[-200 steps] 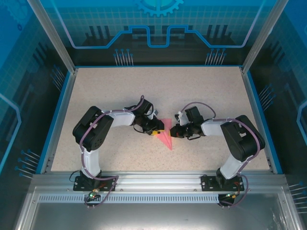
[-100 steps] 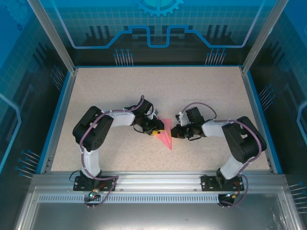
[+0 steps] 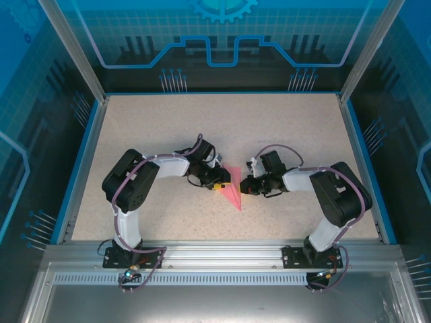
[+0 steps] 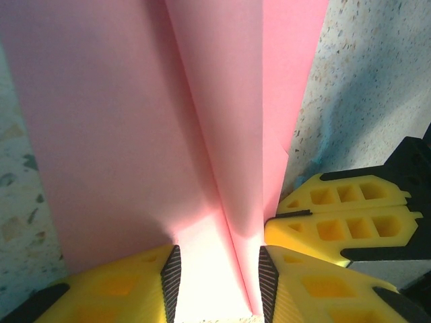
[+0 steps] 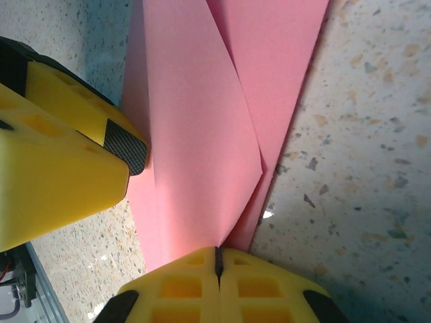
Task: Fold a paper plane with a square sheet of paper (fold left side to right side)
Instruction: Fourth fold the wing at the center of the table.
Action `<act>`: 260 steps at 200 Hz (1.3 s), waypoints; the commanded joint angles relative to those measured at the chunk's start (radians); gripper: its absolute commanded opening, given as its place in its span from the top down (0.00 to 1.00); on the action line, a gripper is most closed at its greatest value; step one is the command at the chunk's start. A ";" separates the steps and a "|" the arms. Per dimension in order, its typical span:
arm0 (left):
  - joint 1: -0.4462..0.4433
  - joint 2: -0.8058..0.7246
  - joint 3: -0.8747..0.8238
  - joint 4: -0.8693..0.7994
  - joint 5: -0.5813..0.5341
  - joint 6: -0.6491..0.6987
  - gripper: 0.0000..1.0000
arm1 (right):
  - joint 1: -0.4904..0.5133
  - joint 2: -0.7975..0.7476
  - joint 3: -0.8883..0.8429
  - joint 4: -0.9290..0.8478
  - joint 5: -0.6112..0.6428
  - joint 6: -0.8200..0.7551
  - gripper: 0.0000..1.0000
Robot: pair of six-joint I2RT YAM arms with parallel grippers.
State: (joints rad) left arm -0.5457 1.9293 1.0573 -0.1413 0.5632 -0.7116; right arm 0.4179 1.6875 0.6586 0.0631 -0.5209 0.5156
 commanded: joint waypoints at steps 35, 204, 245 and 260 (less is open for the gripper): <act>-0.005 -0.036 -0.002 -0.064 -0.052 0.031 0.61 | 0.011 0.037 0.032 -0.131 0.088 -0.038 1.00; -0.027 0.083 0.193 -0.079 -0.001 0.079 0.84 | 0.037 0.020 0.036 -0.189 0.156 -0.056 1.00; -0.027 0.117 0.181 -0.103 -0.038 0.095 0.84 | 0.038 0.009 0.038 -0.212 0.174 -0.067 1.00; -0.027 0.124 0.170 -0.101 -0.047 0.095 0.84 | 0.039 0.008 0.040 -0.222 0.180 -0.073 1.00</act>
State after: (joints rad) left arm -0.5709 2.0266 1.2224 -0.2077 0.5411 -0.6468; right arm 0.4465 1.6821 0.7090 -0.0433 -0.4454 0.4702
